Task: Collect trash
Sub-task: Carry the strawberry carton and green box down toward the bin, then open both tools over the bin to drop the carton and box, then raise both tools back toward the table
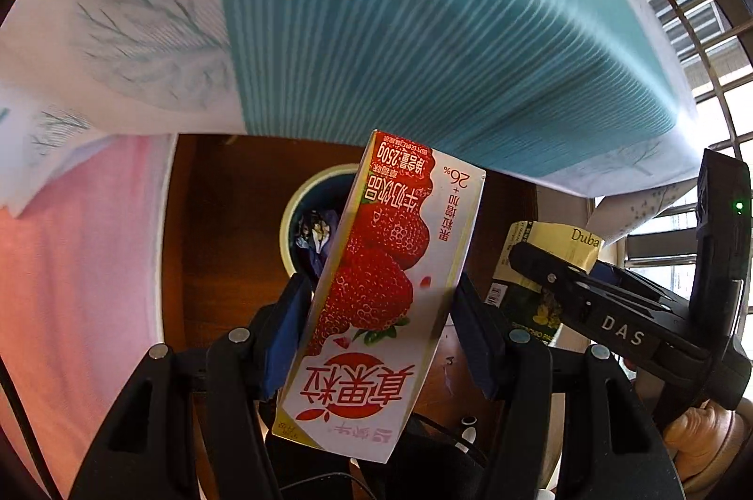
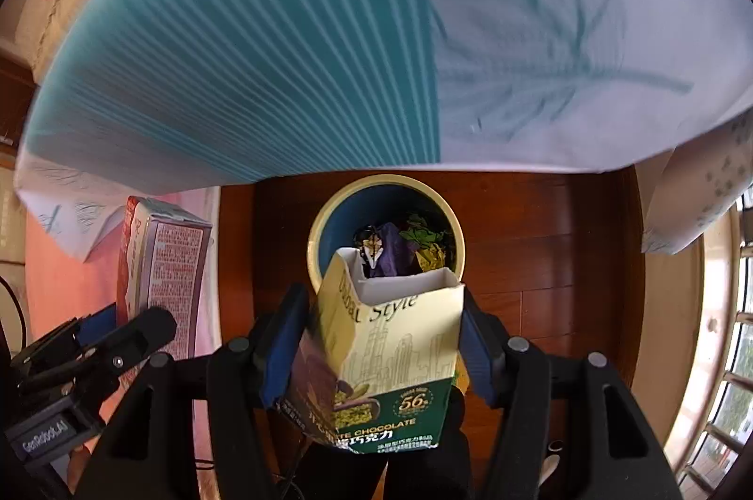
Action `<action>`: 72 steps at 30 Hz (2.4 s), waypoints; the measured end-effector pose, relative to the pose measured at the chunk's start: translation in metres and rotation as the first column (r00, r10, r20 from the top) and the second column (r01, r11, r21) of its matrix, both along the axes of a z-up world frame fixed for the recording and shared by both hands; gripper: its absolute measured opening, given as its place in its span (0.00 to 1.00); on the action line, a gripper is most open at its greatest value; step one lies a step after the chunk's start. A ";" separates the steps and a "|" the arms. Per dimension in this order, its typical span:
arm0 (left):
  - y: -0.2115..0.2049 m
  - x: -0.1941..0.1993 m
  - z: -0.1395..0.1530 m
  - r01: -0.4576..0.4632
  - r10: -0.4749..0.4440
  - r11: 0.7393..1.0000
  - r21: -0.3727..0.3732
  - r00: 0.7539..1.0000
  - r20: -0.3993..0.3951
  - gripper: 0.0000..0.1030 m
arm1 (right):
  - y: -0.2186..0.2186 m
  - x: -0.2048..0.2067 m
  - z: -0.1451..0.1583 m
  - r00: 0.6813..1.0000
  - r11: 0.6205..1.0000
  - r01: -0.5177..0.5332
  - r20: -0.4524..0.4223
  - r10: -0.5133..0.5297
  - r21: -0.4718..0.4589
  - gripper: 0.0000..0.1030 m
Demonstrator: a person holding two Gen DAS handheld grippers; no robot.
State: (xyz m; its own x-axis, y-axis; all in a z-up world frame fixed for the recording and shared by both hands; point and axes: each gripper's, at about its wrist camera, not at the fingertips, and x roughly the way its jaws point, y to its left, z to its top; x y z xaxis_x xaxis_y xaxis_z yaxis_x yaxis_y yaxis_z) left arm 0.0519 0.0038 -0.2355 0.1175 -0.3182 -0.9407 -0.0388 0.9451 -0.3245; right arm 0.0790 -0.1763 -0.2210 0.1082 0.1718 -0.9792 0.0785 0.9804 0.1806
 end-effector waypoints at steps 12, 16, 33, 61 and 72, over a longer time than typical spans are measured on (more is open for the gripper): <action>-0.020 0.012 -0.123 0.074 -0.075 0.996 -0.052 0.997 -0.027 0.57 | -0.022 -0.004 -0.122 0.975 0.974 0.221 0.025 -0.222 0.041 0.65; -0.025 0.018 -0.145 0.079 -0.080 0.996 -0.049 0.997 -0.013 0.79 | -0.025 -0.001 -0.147 0.961 0.953 0.272 0.008 -0.275 0.133 0.75; 0.002 0.020 -0.140 0.052 -0.054 0.998 0.035 0.997 0.053 0.99 | -0.018 -0.004 -0.167 0.954 0.944 0.298 -0.033 -0.297 0.138 0.78; 0.045 0.017 0.111 0.030 -0.040 0.999 0.045 0.970 0.241 0.99 | 0.009 -0.021 0.089 0.965 0.971 0.185 0.157 -0.208 0.148 0.78; 0.066 0.021 0.243 0.099 -0.106 0.994 0.039 0.907 0.408 0.99 | 0.025 -0.022 0.219 0.918 0.981 0.164 0.347 -0.190 0.102 0.78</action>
State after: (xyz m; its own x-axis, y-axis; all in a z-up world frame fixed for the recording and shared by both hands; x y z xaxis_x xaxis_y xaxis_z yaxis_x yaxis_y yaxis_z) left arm 0.0728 0.0695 0.0072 0.4609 -0.3333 -0.8225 0.1911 0.9423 -0.2748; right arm 0.0565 -0.1509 -0.0019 0.4798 0.1842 -0.8578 0.1682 0.9403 0.2960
